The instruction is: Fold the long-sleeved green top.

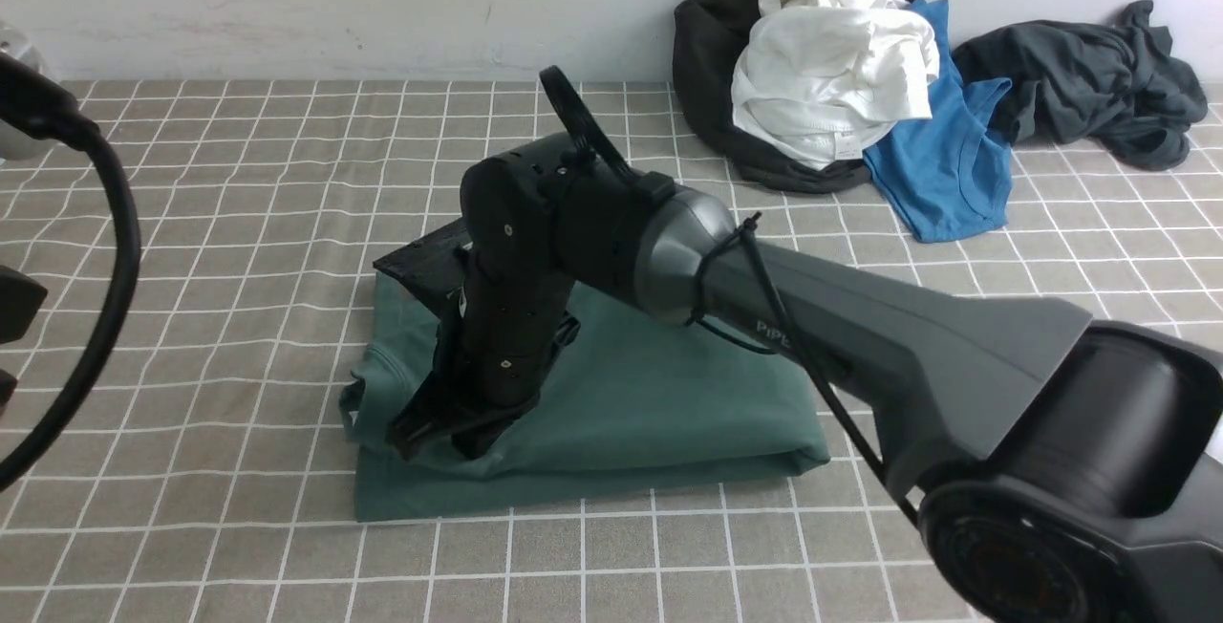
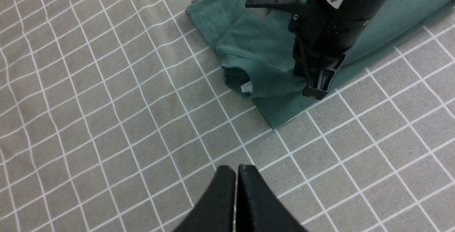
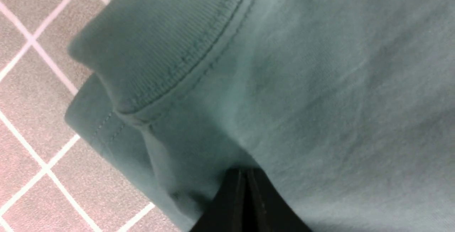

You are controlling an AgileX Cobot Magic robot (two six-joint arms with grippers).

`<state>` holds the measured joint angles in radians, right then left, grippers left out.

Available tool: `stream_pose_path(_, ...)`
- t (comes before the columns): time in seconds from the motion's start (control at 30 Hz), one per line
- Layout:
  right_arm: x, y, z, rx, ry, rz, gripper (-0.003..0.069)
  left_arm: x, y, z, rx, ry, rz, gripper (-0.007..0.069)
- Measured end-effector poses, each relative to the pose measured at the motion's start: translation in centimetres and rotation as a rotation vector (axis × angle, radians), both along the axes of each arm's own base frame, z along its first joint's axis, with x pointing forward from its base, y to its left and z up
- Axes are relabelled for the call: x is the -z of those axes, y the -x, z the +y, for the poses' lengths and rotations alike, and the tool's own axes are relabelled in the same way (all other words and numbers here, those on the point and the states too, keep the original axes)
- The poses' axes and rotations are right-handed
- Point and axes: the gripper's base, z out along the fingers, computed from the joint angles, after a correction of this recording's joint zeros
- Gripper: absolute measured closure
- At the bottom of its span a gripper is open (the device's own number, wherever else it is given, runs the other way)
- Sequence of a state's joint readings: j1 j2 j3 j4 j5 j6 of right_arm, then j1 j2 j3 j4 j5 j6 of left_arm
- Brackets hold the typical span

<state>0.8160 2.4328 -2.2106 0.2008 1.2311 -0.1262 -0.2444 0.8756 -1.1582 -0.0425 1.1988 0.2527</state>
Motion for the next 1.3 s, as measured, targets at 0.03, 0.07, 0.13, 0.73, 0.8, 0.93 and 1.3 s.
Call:
stream_pose_path(0.03, -0.4, -0.2, -0.1, 0.001, -0.002, -0.010, 0.0672, 0.0, 0.0, 0.0, 0.000, 0.000, 0.000, 0.0632)
stream_pose_path(0.07, -0.8, -0.3, -0.1, 0.003, -0.008, -0.022, 0.0672, 0.0, 0.0, 0.0, 0.000, 0.000, -0.001, 0.0632)
stream_pose_path(0.13, -1.9, -0.6, -0.2, 0.005, -0.026, -0.044, 0.0672, 0.0, 0.0, 0.0, 0.000, 0.001, -0.002, 0.0632)
stream_pose_path(0.73, -20.1, 6.5, -12.3, 0.045, -0.155, -0.285, 0.0673, 6.2, 11.7, 4.6, -0.268, 0.087, -0.221, 0.0632)
stream_pose_path(0.8, -21.1, 7.9, -13.6, 0.053, -0.200, -0.334, 0.0673, 7.6, 12.5, 4.7, -0.272, 0.132, -0.265, 0.0632)
stream_pose_path(0.93, -22.5, 11.5, -17.0, 0.079, -0.321, -0.466, 0.0673, 9.6, 13.4, 4.6, -0.244, 0.219, -0.411, 0.0632)
stream_pose_path(1.3, -21.9, 19.3, -24.5, 0.104, -0.554, -0.763, 0.0673, 11.7, 12.5, 4.2, -0.217, 0.268, -0.522, 0.0632)
